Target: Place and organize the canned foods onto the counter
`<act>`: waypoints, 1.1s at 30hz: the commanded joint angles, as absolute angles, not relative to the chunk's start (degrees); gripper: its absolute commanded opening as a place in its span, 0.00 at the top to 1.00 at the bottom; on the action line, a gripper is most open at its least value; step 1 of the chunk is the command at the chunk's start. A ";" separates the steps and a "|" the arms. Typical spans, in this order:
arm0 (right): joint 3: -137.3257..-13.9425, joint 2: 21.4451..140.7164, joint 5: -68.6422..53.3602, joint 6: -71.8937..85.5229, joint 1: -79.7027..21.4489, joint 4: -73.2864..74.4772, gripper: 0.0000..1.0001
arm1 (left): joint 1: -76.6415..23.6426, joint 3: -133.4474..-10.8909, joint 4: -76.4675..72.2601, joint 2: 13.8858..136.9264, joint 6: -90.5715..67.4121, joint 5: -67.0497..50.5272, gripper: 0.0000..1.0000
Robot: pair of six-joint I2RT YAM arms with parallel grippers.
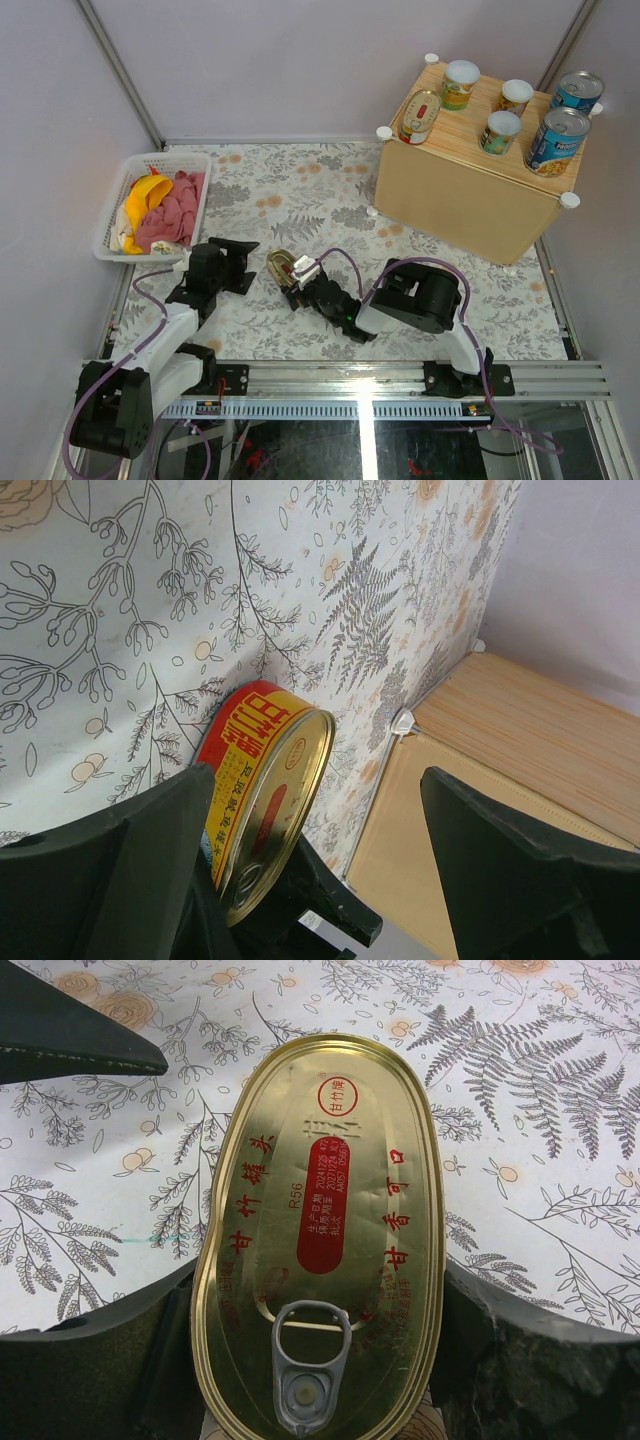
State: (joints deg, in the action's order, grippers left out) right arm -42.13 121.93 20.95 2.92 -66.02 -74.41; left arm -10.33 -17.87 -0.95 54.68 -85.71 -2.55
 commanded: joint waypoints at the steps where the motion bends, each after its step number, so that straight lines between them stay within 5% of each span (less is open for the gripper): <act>1: -42.19 117.67 22.50 3.11 -66.54 -77.80 1.00 | -9.91 -17.50 -3.96 54.01 -86.62 -1.64 0.16; 33: -52.95 83.69 24.20 1.71 -67.16 -32.08 1.00 | -10.08 -19.49 -0.40 49.47 -93.23 2.05 0.16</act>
